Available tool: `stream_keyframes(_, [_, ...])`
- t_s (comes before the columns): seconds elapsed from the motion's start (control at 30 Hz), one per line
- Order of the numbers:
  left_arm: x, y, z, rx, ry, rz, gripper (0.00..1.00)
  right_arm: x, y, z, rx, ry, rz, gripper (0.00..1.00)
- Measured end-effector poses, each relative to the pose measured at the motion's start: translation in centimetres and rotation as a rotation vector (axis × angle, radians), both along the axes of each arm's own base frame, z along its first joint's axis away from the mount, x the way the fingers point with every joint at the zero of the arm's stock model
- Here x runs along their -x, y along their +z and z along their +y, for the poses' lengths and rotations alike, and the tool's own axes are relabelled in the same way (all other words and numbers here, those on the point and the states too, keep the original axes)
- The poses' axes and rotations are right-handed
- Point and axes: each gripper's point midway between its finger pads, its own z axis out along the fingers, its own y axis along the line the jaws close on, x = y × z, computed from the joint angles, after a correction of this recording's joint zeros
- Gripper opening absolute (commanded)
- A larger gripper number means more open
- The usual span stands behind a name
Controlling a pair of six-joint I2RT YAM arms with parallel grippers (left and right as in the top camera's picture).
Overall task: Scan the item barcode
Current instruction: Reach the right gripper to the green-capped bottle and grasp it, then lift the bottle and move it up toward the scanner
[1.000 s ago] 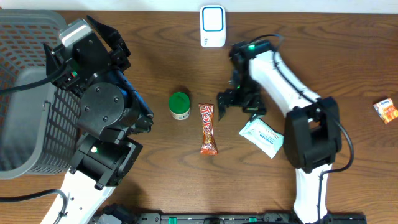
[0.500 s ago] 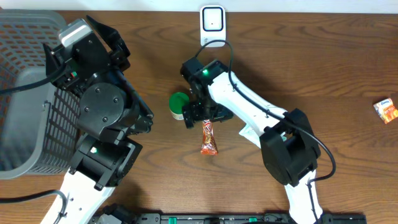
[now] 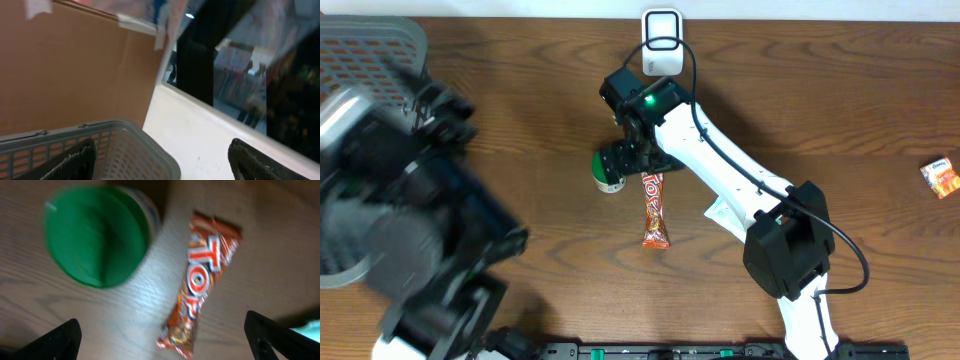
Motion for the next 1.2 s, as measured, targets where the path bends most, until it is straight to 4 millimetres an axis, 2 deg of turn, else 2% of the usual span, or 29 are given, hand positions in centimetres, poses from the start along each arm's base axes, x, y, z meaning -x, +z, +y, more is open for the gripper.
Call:
stream_keyframes(0.17, [3.8,1.3,2.3,0.066,0.011,-0.093,0.85,-0.9,-0.3,1.0,-0.033,0.017,-0.035,0.99])
stream_keyframes(0.23, [4.4,1.4,2.7,0.076,0.013,-0.107,0.85,-1.2,-0.7,1.4,-0.039,0.021,-0.039,0.99])
stream_keyframes(0.47, [5.0,1.5,3.1,0.088,0.019,-0.119,0.85,-2.3,-0.5,5.0,-0.115,0.062,-0.128,0.99])
stream_keyframes(0.63, [4.9,1.5,3.1,0.088,0.019,-0.118,0.85,-2.7,0.0,6.8,-0.144,0.076,-0.179,0.99])
stream_keyframes(0.77, [5.0,1.5,3.1,0.088,0.019,-0.119,0.85,-3.6,-1.5,7.4,-0.122,0.067,-0.183,0.99])
stream_keyframes(0.93, [5.0,1.5,3.1,0.088,0.019,-0.119,0.85,-3.3,-6.4,6.8,-0.019,0.051,-0.086,0.98])
stream_keyframes(1.03, [5.0,1.5,3.1,0.088,0.019,-0.119,0.85,-2.7,-8.3,6.1,0.034,0.039,-0.032,0.95])
stream_keyframes(1.2, [5.0,1.5,3.1,0.088,0.019,-0.119,0.85,-2.8,-7.9,5.8,0.041,-0.004,-0.020,0.89])
